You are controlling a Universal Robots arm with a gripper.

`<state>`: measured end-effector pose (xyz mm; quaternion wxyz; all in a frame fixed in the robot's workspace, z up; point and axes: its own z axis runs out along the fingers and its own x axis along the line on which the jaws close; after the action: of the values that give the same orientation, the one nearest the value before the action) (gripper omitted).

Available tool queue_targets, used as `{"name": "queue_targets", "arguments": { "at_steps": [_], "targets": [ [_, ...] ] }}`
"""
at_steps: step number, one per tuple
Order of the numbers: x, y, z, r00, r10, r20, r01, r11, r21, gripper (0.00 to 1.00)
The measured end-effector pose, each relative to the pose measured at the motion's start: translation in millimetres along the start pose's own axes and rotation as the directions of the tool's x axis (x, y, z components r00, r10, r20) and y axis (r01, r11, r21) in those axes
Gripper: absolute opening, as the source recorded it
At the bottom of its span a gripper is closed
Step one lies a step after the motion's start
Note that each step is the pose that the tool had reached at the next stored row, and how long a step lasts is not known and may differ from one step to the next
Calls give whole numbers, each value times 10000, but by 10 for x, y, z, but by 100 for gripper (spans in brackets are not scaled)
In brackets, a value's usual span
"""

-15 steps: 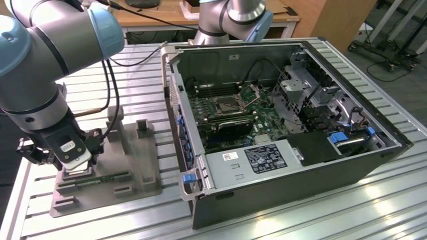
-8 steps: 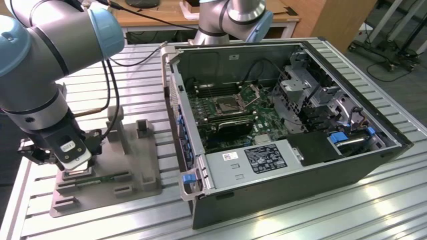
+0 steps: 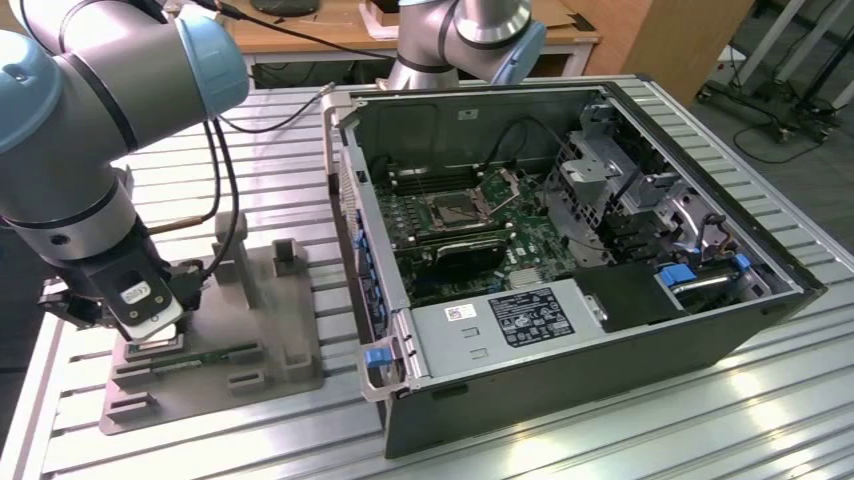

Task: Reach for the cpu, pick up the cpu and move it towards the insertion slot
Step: 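Pick up the cpu and move it towards the insertion slot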

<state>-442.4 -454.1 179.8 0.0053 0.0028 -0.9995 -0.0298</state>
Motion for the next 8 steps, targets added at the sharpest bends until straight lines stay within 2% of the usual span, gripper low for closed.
{"name": "queue_targets", "arguments": {
  "at_steps": [8],
  "targets": [
    [0, 1, -15, 10000, 0, 2, 0, 10000, -1, 55]
  ]
}}
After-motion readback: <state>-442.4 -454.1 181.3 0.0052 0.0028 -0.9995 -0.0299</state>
